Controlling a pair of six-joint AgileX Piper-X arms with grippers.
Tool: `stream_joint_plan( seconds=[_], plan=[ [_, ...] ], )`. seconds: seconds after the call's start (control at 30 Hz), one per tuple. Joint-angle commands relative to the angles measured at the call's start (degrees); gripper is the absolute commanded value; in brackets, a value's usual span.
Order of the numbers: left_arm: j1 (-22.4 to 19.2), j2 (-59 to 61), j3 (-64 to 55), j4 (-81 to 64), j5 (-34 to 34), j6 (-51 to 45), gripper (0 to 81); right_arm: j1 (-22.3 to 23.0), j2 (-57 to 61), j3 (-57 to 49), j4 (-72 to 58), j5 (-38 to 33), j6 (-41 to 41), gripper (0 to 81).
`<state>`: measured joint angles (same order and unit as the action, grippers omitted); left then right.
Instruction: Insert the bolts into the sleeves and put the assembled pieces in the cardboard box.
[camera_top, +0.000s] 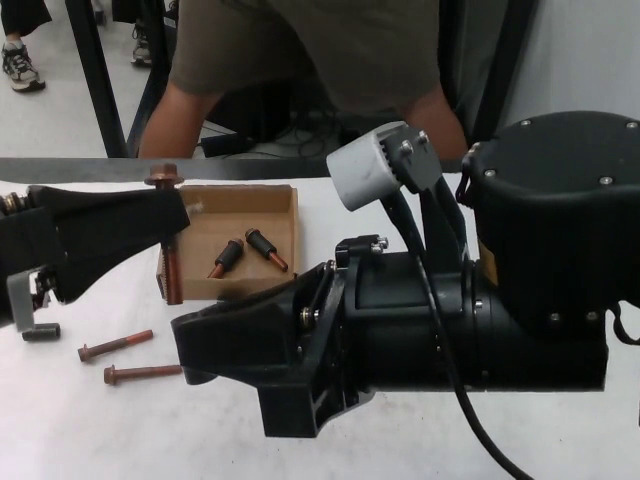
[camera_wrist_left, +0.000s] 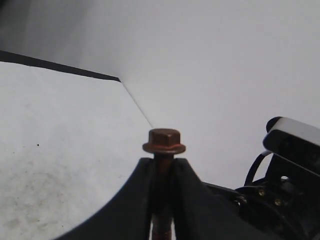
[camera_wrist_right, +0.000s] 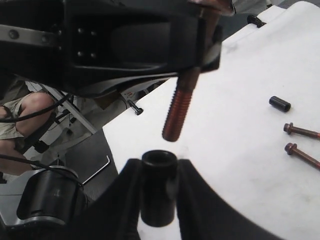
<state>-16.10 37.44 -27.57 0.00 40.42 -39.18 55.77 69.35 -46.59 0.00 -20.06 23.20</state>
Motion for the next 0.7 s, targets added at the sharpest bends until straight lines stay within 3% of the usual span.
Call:
stream_joint_plan(
  seconds=[0.0, 0.67],
  plan=[
    [-0.70, -0.50, -0.11, -3.08, -0.66, -0.25, 0.8, 0.11, 1.37, -0.23, -1.80, 0.07, 0.76, 0.3],
    [-1.84, -0.50, -0.11, -1.08, -1.89, 6.20, 0.8, 0.11, 1.41, -2.06, -0.62, 0.07, 1.68, 0.3]
  ],
)
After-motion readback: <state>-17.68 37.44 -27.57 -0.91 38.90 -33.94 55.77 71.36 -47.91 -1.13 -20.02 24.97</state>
